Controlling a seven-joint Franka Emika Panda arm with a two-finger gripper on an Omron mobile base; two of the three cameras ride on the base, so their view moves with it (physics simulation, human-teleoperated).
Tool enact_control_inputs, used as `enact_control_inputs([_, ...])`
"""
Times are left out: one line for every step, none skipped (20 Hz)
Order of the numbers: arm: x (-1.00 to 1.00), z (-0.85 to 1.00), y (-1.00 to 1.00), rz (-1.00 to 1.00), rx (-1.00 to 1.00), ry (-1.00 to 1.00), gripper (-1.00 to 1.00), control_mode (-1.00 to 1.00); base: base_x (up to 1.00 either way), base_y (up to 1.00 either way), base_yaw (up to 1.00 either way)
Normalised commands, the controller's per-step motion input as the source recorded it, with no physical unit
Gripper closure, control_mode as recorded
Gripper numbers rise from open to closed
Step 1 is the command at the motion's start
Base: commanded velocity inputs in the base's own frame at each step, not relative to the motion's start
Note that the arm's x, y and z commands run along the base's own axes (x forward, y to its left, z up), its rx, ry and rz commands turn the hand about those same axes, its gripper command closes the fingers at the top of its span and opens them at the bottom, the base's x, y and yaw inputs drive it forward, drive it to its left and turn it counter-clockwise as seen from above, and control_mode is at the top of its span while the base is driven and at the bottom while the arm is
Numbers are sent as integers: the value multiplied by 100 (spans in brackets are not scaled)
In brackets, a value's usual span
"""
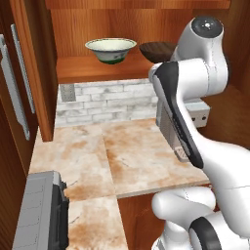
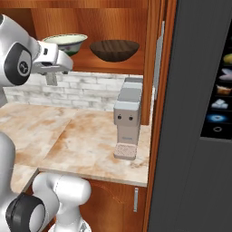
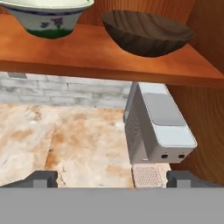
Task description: Move the bowls from the cabinet to the plates on the dining table.
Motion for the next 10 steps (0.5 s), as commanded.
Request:
enact_control_inputs([32,-1,-11,0,-11,-4,-100,-100,0,0,0])
enact_control_inputs([31,0,-11,0,-10,-4,-100,-100,0,0,0])
enact_control_inputs([30,0,-11,0,-9,-2,-100,-100,0,0,0])
enact_control_inputs([30,0,-12,0,-9,-3,-100,-100,0,0,0])
enact_control_inputs([35,0,-10,0,-8,-2,-100,-100,0,0,0])
enact_control_inputs([39,0,-9,0,-7,0,-100,-100,0,0,0])
enact_control_inputs([38,0,-10,0,-6,0,-100,-100,0,0,0])
enact_control_inputs([32,0,-13,0,-5,0,-100,-100,0,0,0])
enact_control_inputs([29,0,-11,0,-4,0,-100,-100,0,0,0])
enact_control_inputs([29,0,-8,0,-5,0,-100,-100,0,0,0])
